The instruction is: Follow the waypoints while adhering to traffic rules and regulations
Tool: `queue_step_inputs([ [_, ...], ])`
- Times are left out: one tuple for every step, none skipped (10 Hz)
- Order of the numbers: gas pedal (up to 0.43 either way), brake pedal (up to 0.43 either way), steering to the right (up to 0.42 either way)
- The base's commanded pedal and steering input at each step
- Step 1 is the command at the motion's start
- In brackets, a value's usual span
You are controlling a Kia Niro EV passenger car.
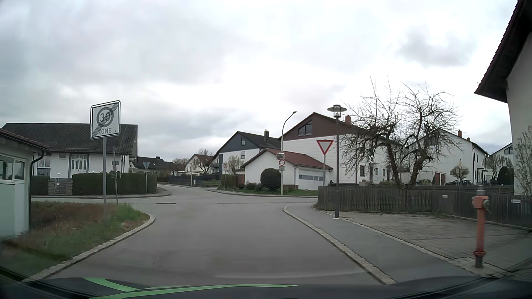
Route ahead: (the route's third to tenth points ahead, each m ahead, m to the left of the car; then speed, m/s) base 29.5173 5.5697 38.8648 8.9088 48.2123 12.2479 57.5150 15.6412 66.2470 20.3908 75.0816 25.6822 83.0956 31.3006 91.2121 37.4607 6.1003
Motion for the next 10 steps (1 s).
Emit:
queue_step_inputs([
  [0.0, 0.0, -0.03],
  [0.0, 0.0, -0.029],
  [0.0, 0.0, -0.027],
  [0.0, 0.0, -0.026],
  [0.0, 0.0, -0.024],
  [0.0, 0.0, -0.021],
  [0.0, 0.0, -0.021],
  [0.0, 0.0, -0.021],
  [0.0, 0.0, -0.02],
  [0.0, 0.0, -0.019],
])
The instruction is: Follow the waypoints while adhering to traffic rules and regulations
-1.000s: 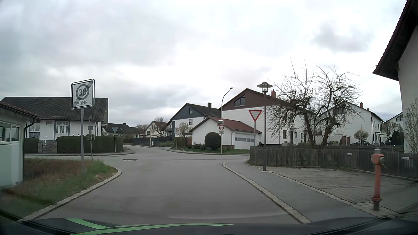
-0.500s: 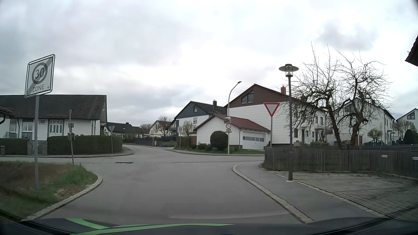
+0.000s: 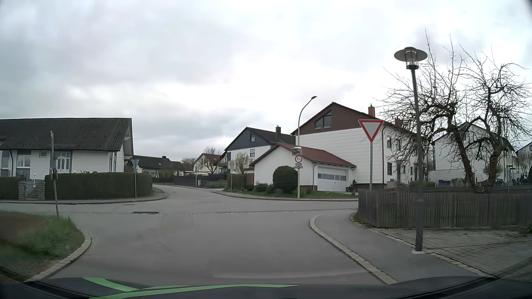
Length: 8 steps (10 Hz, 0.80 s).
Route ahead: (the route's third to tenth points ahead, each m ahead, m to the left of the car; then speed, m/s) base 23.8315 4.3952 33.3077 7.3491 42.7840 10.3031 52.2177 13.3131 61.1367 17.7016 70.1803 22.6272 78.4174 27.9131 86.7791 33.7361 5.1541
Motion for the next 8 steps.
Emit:
queue_step_inputs([
  [0.0, 0.0, -0.019],
  [0.0, 0.0, -0.019],
  [0.0, 0.0, -0.02],
  [0.0, 0.0, -0.022],
  [0.0, 0.006, -0.023],
  [0.0, 0.03, -0.023],
  [0.0, 0.067, -0.023],
  [0.0, 0.091, -0.024],
])
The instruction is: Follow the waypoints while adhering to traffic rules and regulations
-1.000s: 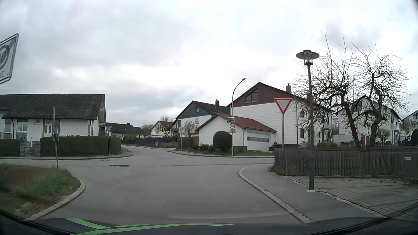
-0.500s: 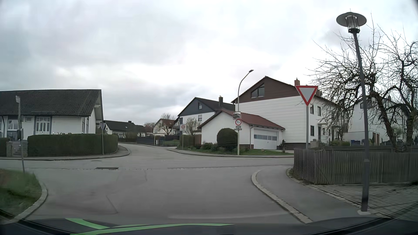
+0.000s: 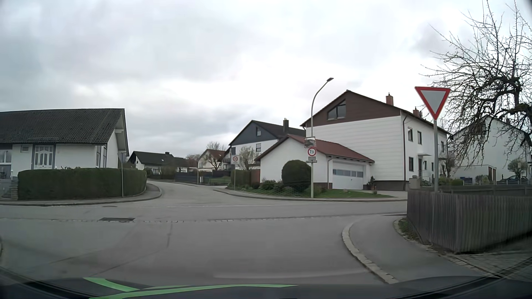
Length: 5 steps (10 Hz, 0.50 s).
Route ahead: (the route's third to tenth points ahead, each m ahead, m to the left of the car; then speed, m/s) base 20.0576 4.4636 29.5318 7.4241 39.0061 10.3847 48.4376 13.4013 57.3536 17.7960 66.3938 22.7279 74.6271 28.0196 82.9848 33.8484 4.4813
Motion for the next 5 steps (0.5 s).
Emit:
queue_step_inputs([
  [0.0, 0.104, -0.024],
  [0.0, 0.122, -0.024],
  [0.0, 0.134, -0.025],
  [0.0, 0.152, -0.025],
  [0.0, 0.171, -0.025],
])
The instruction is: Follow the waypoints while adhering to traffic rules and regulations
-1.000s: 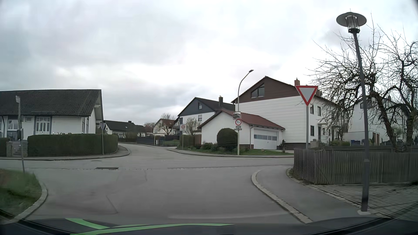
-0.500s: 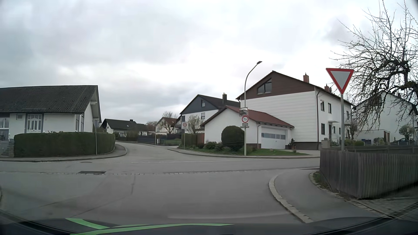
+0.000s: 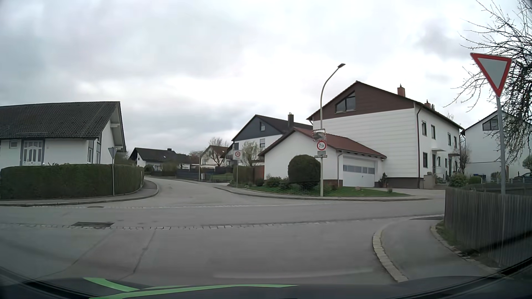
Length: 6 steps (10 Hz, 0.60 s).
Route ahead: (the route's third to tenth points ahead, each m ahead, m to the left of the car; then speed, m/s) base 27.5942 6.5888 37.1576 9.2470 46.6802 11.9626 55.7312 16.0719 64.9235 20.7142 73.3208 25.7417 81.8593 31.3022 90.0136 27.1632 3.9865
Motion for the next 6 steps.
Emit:
queue_step_inputs([
  [0.0, 0.183, -0.025],
  [0.0, 0.189, -0.026],
  [0.0, 0.195, -0.028],
  [0.0, 0.195, -0.03],
  [0.0, 0.201, -0.031],
  [0.0, 0.207, -0.033],
])
